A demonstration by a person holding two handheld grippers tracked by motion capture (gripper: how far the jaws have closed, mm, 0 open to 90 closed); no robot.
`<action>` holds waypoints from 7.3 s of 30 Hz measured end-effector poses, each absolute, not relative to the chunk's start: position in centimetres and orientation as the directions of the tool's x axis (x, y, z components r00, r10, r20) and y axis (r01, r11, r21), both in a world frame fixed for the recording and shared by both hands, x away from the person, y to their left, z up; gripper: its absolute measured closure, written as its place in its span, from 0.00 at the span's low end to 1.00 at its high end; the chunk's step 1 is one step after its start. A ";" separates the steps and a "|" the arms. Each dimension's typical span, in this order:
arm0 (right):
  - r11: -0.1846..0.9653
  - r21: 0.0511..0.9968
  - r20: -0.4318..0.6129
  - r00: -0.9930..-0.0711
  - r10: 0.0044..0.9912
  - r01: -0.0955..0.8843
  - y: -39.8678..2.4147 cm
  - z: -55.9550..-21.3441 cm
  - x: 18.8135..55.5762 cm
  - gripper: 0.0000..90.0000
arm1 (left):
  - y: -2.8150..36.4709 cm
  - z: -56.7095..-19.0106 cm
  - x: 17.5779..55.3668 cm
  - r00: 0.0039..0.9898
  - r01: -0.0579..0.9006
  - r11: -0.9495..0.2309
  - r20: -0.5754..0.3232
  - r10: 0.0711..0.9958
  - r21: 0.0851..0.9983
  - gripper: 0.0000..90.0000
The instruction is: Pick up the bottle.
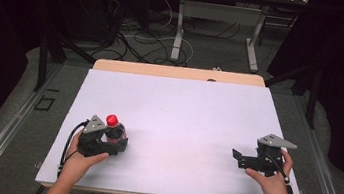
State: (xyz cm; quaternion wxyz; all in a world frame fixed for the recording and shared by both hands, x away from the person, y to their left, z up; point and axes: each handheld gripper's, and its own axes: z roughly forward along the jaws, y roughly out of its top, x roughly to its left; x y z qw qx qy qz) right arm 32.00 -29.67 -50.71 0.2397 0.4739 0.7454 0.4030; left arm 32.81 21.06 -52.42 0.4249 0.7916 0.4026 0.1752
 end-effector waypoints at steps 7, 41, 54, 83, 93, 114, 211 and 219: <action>0.228 0.823 0.028 -0.437 0.899 0.520 -29.6 -50.8 32.0 0.01 | 21.3 -52.5 32.5 0.608 0.477 -0.310 -0.055 0.792 0.823 0.25; 0.241 0.817 0.028 -0.453 0.891 0.524 -29.0 -51.2 32.1 0.02 | 20.2 -51.2 32.5 0.614 0.445 -0.325 -0.020 0.789 0.834 0.33; 0.265 0.812 0.019 -0.477 0.879 0.520 -28.1 -51.1 32.0 0.03 | 17.4 -49.0 33.2 0.664 0.407 -0.343 -0.017 0.747 0.846 0.33; 0.320 0.876 0.001 -0.665 0.747 0.362 -20.8 -44.5 31.5 0.15 | 7.6 -48.1 34.2 0.791 0.335 -0.424 -0.006 0.612 0.842 0.33; 0.322 0.895 0.001 -0.723 0.690 0.309 -17.6 -42.3 31.3 0.31 | 5.0 -48.9 33.6 0.816 0.334 -0.435 -0.026 0.577 0.836 0.33; 0.344 0.899 -0.029 -0.749 0.662 0.269 -13.8 -42.1 30.8 0.54 | 4.1 -49.8 32.5 0.836 0.315 -0.445 -0.023 0.549 0.838 0.33; 0.600 0.680 0.034 -0.835 0.549 0.422 -12.8 -37.0 32.9 0.58 | 4.6 -49.1 31.8 0.848 0.304 -0.453 -0.022 0.529 0.838 0.33; 0.574 0.640 0.067 -0.780 0.622 0.512 -12.0 -37.6 33.6 0.59 | 4.3 -49.1 31.7 0.836 0.310 -0.456 -0.011 0.549 0.834 0.33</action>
